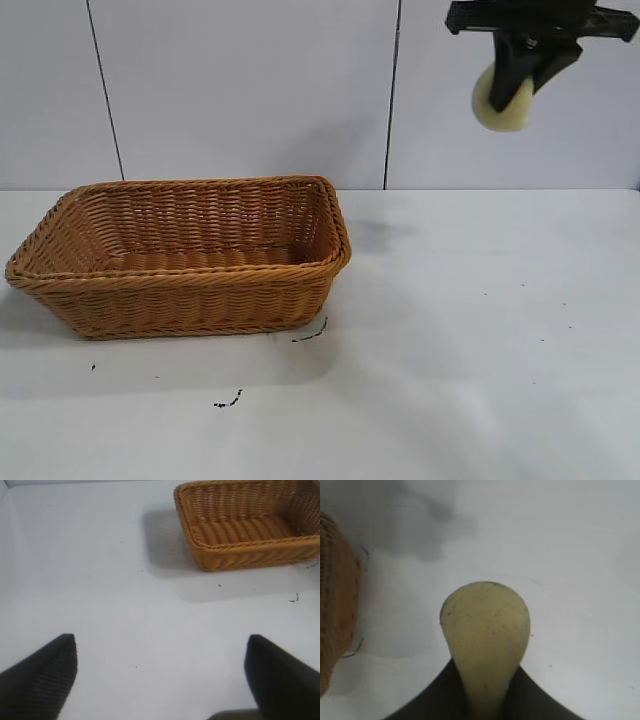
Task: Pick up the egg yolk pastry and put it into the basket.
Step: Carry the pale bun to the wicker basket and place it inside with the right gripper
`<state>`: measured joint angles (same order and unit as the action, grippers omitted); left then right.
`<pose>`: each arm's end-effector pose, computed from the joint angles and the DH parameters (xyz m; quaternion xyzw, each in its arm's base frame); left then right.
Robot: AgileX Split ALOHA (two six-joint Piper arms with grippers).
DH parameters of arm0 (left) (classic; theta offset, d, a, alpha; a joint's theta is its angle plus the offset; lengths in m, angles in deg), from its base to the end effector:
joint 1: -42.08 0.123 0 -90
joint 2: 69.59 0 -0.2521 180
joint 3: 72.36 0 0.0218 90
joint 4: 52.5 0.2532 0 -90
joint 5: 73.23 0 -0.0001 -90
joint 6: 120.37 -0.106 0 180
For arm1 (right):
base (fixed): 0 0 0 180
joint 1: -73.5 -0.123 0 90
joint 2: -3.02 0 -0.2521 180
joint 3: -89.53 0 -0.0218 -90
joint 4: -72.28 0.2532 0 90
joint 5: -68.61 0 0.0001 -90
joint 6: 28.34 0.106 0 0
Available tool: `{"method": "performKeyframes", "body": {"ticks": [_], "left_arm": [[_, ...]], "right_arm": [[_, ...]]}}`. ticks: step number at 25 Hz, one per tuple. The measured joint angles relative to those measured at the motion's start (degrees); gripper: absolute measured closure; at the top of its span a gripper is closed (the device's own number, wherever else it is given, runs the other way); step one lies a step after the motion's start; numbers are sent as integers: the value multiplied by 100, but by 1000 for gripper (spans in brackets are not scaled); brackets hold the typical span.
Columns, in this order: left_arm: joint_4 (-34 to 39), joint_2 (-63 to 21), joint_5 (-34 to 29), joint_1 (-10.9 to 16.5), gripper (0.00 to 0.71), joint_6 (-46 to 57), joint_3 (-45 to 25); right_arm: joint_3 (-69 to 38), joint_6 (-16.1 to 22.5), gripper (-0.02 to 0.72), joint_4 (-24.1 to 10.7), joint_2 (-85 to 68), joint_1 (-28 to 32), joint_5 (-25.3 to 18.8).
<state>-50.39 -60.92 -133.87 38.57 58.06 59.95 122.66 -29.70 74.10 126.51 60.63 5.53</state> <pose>0.0440 0.0007 0.2713 0.0371 0.8517 0.0096 0.5226 0.4280 0.1009 0.2586 -0.1168 0.9661 0.0384 0.2270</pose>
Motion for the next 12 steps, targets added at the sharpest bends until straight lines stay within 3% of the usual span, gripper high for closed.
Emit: {"method": "performKeyframes", "body": {"ticks": [6,12], "left_arm": [[0,0,0,0,17,0,0],[0,0,0,0,17,0,0]], "right_arm": [[1200,0,606,0,731,-818,-291],[2052,0,606,155,1538,-1806,-243]]}}
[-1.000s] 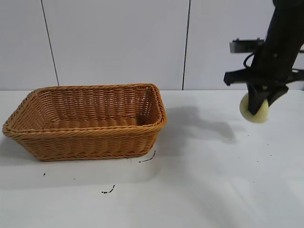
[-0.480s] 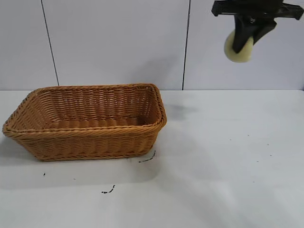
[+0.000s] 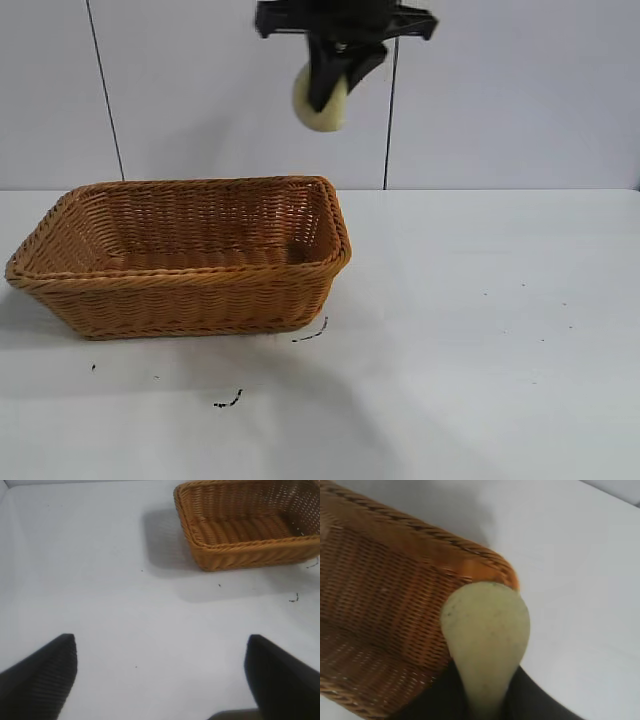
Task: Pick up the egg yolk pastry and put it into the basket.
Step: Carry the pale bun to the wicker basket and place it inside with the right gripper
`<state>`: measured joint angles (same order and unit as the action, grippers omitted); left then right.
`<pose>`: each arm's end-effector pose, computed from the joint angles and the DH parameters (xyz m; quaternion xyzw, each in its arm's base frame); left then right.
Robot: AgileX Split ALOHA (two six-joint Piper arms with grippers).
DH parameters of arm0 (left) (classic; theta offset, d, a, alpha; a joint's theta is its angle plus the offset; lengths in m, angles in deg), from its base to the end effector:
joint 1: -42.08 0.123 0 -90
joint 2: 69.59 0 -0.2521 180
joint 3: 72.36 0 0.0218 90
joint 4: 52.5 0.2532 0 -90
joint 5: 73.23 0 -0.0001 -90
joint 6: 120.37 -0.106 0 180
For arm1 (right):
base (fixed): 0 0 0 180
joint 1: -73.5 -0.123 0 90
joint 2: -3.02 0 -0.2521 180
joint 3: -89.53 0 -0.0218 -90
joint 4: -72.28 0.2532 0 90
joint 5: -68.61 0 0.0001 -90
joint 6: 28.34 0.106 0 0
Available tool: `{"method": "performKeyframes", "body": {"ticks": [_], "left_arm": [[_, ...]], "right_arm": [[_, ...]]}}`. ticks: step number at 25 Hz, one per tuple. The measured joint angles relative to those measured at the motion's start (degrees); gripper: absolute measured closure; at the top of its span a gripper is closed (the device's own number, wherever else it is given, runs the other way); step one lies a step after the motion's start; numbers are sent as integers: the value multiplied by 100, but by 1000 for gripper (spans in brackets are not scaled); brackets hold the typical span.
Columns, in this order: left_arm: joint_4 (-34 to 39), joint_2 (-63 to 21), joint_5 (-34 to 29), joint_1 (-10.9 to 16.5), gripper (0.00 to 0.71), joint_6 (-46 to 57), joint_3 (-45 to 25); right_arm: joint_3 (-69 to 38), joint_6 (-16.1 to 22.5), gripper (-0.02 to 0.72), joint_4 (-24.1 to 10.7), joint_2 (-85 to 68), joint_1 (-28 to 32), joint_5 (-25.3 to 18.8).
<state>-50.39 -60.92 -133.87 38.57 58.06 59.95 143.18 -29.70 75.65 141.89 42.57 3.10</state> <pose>0.0440 0.0007 0.2713 0.0371 0.8517 0.0096 0.5226 0.4192 0.2578 0.2393 -0.2641 0.9304 0.0925 0.2368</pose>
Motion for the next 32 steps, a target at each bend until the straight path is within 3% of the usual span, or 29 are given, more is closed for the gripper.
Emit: {"method": "performKeyframes", "body": {"ticks": [6,11,16,19,23,24,27,32], "left_arm": [[0,0,0,0,17,0,0],[0,0,0,0,17,0,0],[0,0,0,0,17,0,0],[0,0,0,0,17,0,0],[0,0,0,0,17,0,0],[0,0,0,0,17,0,0],[0,0,0,0,17,0,0],[0,0,0,0,17,0,0]], "right_arm": [[183,-22,606,26,685,-641,578],[183,-22,606,67,1250,-713,1057],[183,-22,581,129,1591,-713,1174],[183,-22,451,141,1627,-715,1174],[183,-22,139,119,1588,-723,1153],[190,-22,101,96,1553,-723,1118],[349,-22,47,19,1359,-723,831],[665,-22,36,-34,979,-567,355]]}}
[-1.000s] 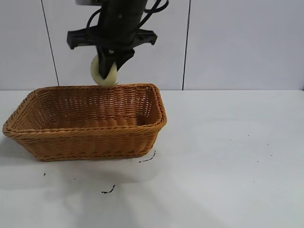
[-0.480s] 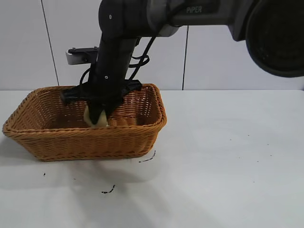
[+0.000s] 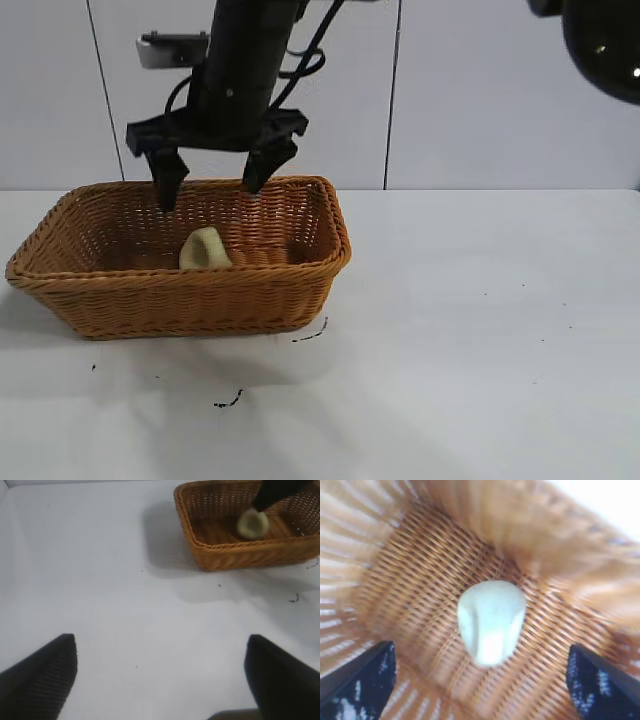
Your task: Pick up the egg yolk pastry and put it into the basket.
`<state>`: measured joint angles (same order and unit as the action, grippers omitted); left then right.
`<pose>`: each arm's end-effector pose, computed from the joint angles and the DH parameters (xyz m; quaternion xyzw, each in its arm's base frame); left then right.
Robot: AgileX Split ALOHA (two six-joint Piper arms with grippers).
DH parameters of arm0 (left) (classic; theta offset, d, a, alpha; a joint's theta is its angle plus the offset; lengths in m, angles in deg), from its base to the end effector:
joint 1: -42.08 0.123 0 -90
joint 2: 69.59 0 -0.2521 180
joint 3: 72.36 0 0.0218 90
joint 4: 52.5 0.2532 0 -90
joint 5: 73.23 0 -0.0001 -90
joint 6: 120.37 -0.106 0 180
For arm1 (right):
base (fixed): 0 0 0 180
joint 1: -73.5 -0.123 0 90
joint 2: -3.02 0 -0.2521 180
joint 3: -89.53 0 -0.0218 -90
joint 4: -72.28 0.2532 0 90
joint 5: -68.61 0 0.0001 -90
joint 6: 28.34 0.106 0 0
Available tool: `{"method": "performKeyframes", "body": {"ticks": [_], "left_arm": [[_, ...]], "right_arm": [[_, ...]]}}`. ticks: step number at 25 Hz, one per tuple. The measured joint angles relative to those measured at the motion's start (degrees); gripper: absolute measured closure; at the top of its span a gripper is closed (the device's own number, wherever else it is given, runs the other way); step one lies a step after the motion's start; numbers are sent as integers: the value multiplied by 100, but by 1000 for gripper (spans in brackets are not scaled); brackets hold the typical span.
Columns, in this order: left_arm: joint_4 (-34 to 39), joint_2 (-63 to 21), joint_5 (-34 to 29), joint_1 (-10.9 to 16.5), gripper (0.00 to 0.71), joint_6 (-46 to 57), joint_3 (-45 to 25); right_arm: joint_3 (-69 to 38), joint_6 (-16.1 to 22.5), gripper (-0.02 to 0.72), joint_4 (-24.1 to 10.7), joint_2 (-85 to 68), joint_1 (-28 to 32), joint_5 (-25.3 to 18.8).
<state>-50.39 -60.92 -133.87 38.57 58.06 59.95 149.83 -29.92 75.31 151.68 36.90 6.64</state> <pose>0.0440 0.0007 0.2713 0.0371 0.8517 0.0096 0.5226 0.4147 0.3141 0.1911 -0.3103 0.9152 0.1016 0.2363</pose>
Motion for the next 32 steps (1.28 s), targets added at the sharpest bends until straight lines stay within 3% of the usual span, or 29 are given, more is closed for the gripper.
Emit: {"method": "performKeyframes", "body": {"ticks": [5,11,19,26,32], "left_arm": [[0,0,0,0,17,0,0],[0,0,0,0,17,0,0],[0,0,0,0,17,0,0],[0,0,0,0,17,0,0],[0,0,0,0,17,0,0]], "right_arm": [[278,0,36,-227,-177,500,-260],[292,0,36,-342,-194,1668,-716],[292,158,36,-391,-194,3167,-721],[12,158,36,-410,-510,3526,-735],[-1784,190,36,-473,-1748,3576,-716]]}}
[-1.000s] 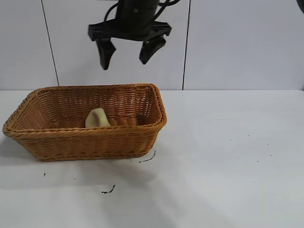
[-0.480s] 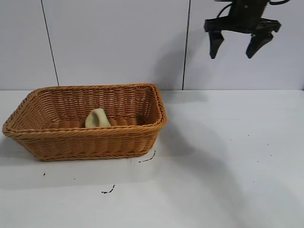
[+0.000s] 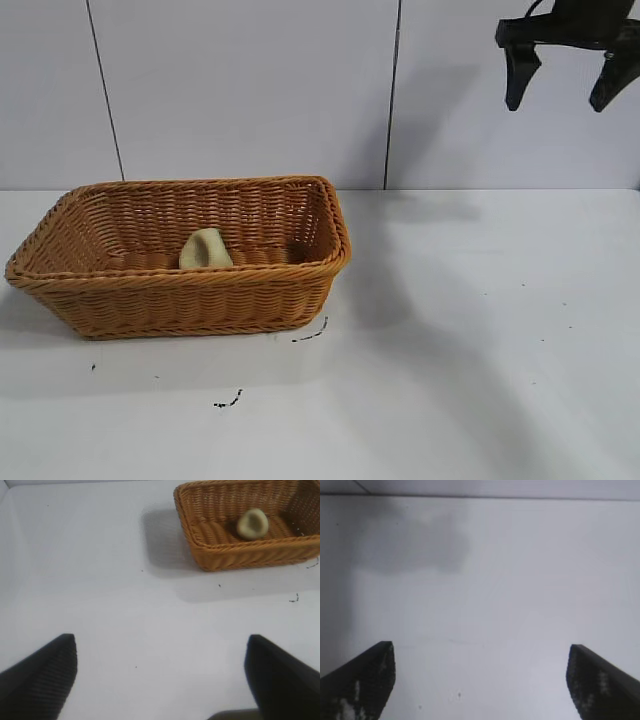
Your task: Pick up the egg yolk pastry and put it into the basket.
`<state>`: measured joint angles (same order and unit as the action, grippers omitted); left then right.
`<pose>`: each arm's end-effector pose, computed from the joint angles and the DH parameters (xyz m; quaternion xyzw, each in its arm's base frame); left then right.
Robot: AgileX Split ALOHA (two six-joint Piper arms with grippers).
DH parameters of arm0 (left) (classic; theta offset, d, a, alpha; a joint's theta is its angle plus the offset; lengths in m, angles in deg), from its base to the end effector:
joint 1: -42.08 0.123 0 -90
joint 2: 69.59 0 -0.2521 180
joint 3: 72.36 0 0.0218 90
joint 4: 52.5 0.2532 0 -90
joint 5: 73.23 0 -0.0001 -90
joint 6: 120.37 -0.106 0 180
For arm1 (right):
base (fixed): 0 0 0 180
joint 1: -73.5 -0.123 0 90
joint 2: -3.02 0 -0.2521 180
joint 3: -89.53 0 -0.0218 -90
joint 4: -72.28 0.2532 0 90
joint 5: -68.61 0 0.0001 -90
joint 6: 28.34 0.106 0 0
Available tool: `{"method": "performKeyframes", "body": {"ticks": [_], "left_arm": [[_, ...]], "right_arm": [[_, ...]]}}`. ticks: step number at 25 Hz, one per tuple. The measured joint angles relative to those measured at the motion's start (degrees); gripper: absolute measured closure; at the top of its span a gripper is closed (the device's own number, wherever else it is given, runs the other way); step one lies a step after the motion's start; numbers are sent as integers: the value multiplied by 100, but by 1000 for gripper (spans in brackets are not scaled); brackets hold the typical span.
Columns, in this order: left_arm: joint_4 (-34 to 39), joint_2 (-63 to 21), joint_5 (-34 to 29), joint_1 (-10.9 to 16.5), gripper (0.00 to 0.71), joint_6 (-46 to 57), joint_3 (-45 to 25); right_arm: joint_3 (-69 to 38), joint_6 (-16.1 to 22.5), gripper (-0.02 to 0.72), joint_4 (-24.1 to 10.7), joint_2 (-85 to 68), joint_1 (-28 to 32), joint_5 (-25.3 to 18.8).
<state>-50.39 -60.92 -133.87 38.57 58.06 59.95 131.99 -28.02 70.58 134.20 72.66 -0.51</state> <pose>0.0440 0.0007 0.2713 0.0371 0.8517 0.0096 0.5226 0.4585 0.0038 0.2420 -0.0070 0.9812 -0.0127 0.1923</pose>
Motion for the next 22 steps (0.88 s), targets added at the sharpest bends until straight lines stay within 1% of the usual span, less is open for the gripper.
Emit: {"method": "performKeyframes", "body": {"ticks": [5,9,16,19,22], "left_arm": [[0,0,0,0,17,0,0],[0,0,0,0,17,0,0],[0,0,0,0,17,0,0],[0,0,0,0,17,0,0],[0,0,0,0,17,0,0]], "right_arm": [[-2160,40,36,6,-1574,0,-2],[-3775,78,36,6,-3253,0,-2],[-5825,85,36,-55,-6098,0,-22],[-6573,90,36,-55,-7188,0,122],[-7277,90,36,57,-8272,0,432]]}}
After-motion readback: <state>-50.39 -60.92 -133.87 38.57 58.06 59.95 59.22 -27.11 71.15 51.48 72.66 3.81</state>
